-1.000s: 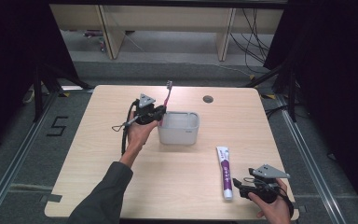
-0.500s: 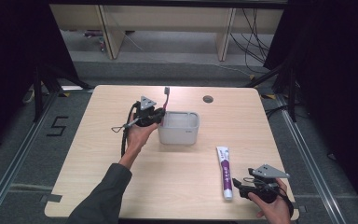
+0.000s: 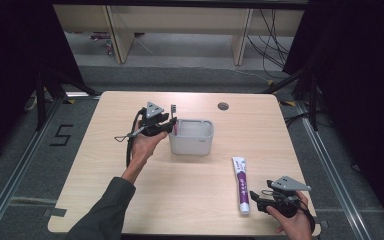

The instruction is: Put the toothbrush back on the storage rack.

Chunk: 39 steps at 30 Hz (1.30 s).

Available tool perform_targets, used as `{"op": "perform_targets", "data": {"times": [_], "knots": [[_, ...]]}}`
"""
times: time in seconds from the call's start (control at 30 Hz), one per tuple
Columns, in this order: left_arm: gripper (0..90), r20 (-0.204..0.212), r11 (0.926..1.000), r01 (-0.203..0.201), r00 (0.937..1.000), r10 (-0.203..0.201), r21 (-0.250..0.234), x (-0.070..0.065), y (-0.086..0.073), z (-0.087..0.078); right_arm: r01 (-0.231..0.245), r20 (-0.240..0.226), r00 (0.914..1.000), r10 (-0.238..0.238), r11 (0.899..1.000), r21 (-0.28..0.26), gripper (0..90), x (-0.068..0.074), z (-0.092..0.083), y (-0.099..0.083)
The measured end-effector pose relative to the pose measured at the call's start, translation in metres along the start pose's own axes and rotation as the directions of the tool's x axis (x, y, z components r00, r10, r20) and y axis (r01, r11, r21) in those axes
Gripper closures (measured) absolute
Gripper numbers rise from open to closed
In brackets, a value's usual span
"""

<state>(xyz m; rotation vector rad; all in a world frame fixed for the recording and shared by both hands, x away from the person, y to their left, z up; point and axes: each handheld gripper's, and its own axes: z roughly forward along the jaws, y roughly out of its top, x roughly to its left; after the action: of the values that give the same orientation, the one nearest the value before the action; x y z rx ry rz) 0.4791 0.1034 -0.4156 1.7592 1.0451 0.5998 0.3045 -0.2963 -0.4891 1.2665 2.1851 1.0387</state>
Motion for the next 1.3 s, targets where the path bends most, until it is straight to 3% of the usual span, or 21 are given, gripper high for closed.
{"op": "perform_targets", "data": {"times": [0.2,0.5,0.9,1.1,1.3], "knots": [[48.5,0.012,0.9998,0.007,0.9999,-0.008,0.020,-0.002,0.002,-0.009,-0.001,0.005,1.0000,0.001,1.000,-0.008,24.9,0.000,0.000,0.000],[43.6,0.064,0.9981,0.044,0.9968,-0.047,0.042,-0.001,-0.003,-0.020,-0.006,0.003,1.0000,0.006,1.000,-0.001,25.0,0.001,-0.001,0.000],[34.8,0.056,0.9970,0.047,0.9971,-0.050,0.062,0.005,-0.015,-0.034,-0.002,0.008,1.0000,0.002,1.000,-0.006,25.0,0.001,-0.001,0.000],[32.9,0.065,0.9970,0.061,0.9958,-0.064,0.047,0.008,-0.021,-0.048,-0.001,0.009,1.0000,0.001,1.000,-0.005,25.1,0.001,0.000,0.000],[31.2,0.076,0.9969,0.044,0.9959,-0.049,0.065,0.011,-0.029,-0.057,0.003,0.016,0.9999,-0.003,1.000,-0.004,25.2,0.001,0.000,0.000]]}}
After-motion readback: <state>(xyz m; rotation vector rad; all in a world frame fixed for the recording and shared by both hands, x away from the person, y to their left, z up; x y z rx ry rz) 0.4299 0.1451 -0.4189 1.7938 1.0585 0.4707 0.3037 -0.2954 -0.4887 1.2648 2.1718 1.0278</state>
